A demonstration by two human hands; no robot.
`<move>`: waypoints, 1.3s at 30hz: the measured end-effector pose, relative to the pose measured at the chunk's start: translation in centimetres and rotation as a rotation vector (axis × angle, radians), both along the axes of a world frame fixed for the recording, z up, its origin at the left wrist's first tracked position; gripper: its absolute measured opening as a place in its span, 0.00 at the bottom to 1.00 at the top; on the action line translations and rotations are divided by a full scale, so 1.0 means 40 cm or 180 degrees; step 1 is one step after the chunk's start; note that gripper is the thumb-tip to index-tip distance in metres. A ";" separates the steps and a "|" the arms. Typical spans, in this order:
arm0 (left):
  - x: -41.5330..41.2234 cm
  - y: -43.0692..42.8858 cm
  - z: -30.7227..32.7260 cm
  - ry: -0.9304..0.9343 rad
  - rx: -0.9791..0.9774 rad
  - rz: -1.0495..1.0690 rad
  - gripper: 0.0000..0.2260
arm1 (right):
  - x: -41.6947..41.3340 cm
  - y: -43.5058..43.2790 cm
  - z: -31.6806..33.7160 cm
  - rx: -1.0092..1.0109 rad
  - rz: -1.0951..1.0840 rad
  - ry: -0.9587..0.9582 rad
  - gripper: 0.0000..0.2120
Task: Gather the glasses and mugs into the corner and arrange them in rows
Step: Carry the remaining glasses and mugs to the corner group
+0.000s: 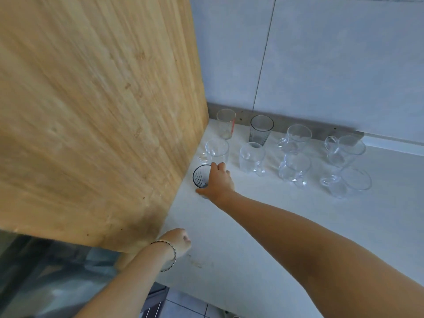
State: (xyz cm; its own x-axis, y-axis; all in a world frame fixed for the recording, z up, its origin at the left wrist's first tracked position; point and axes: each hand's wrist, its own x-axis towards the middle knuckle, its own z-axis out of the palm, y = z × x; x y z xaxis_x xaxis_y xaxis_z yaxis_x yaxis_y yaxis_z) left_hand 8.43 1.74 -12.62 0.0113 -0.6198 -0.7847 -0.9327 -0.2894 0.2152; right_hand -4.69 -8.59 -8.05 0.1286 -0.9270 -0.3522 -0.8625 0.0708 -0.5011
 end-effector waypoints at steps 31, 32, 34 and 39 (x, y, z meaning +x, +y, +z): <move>-1.274 0.018 0.095 0.0346 -0.0391 -0.2879 0.07 | -1.452 0.661 0.042 0.1383 -0.1908 0.0371 0.22; -1.338 0.042 0.096 0.0345 -0.0387 -0.2937 0.06 | -1.519 0.692 0.037 0.1419 -0.1961 0.0397 0.22; -1.463 0.087 0.100 0.0367 -0.0333 -0.2981 0.06 | -1.648 0.750 0.033 0.1444 -0.2059 0.0445 0.22; -1.720 0.164 0.121 0.0422 -0.0172 -0.3016 0.09 | -1.931 0.846 0.040 0.1353 -0.2413 0.0512 0.21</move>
